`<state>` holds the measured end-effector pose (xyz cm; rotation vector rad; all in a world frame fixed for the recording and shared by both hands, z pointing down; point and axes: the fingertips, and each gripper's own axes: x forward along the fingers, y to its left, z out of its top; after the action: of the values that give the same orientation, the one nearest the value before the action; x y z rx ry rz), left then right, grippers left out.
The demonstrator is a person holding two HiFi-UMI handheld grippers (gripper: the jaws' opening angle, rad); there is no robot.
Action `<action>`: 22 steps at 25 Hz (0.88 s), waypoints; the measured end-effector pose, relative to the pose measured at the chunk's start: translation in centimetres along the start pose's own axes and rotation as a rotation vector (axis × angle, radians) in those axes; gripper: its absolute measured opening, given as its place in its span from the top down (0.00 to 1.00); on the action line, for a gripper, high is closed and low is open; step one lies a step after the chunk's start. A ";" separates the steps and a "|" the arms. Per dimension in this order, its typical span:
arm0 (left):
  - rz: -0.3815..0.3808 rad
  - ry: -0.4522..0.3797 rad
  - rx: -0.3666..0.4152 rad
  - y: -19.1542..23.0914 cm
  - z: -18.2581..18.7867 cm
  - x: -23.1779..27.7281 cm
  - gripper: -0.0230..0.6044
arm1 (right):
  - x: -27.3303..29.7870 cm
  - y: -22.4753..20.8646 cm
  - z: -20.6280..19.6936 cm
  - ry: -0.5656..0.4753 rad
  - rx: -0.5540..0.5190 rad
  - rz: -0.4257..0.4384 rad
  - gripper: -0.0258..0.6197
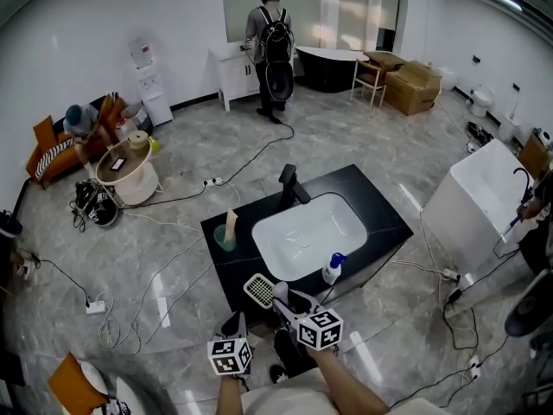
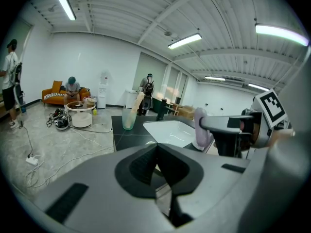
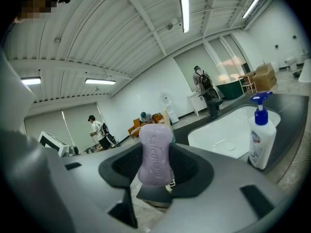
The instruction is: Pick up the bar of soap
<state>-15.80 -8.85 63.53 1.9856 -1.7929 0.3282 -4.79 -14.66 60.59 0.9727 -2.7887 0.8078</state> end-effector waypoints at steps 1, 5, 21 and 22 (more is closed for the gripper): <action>0.001 0.000 -0.001 0.1 0.0 -0.1 0.95 | 0.1 0.1 -0.1 0.005 -0.005 0.002 0.68; 0.000 0.001 -0.006 0.2 -0.2 -0.2 0.95 | 0.2 0.3 -0.3 0.006 -0.003 0.007 0.68; -0.008 -0.003 -0.007 0.2 0.1 -0.9 0.95 | 0.8 1.7 -0.7 0.036 -0.015 0.038 0.68; -0.008 -0.003 -0.007 0.2 0.1 -0.9 0.95 | 0.7 1.7 -0.7 0.037 -0.017 0.039 0.68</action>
<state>-16.09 -8.11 63.10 1.9890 -1.7853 0.3156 -6.46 -13.55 60.59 0.8944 -2.7862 0.7964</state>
